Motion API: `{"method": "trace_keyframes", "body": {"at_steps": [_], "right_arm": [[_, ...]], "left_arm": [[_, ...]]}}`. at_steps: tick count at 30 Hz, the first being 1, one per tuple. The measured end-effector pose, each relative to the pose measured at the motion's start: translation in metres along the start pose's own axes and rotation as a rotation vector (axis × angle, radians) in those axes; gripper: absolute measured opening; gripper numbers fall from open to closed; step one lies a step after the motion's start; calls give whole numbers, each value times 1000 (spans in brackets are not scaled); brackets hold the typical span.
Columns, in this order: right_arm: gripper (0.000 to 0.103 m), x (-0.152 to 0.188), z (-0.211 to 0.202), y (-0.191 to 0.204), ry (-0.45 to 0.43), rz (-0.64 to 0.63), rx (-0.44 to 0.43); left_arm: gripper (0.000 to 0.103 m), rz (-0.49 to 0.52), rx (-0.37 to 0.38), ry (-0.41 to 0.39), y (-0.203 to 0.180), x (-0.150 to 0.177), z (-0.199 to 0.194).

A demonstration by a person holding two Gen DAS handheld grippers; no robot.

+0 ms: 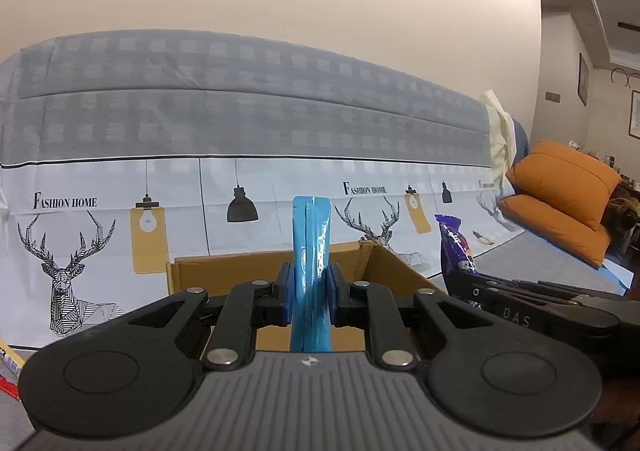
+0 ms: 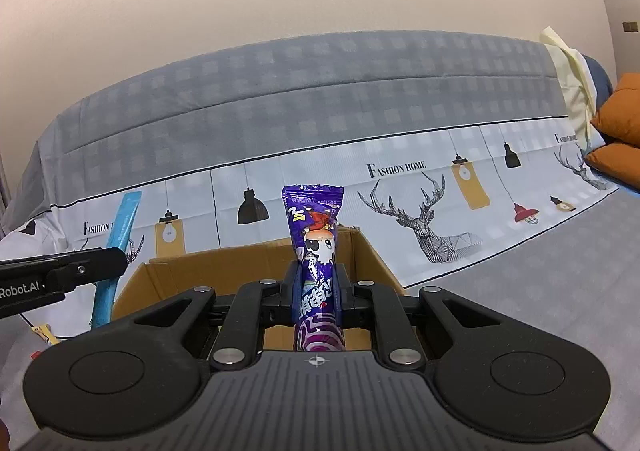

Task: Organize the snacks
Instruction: 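Lower the blue stick and purple bar into the box and open both tools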

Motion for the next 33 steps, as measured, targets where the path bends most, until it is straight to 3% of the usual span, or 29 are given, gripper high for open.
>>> {"method": "trace_keyframes", "body": {"at_steps": [18, 22, 24, 25, 26, 33], "right_arm": [[17, -3, -4, 9, -31, -32, -14], [19, -4, -3, 9, -34, -32, -10], [34, -5, -3, 8, -37, -25, 0], [45, -7, -3, 8, -42, -22, 5], [49, -8, -3, 9, -48, -21, 12], [52, -12, 1, 21, -50, -9, 21]], "left_arm": [[18, -13, 4, -14, -4, -1, 2], [23, -28, 14, -8, -2, -2, 3], [32, -35, 11, -8, -1, -3, 3], [33, -35, 8, -10, 1, -4, 2], [33, -35, 4, -11, 1, -4, 1], [33, -75, -43, -9, 20, -7, -6]]}}
Point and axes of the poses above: each gripper's, at about its wrist camera, not at the fingertips, and z roughly the way its jaws point, y to its left, x to its underside, the point moved 5 cm from there along z, roughly the way its jaws point, and after that the axes turned 5 degrees about -y, right-handed, at the moved point
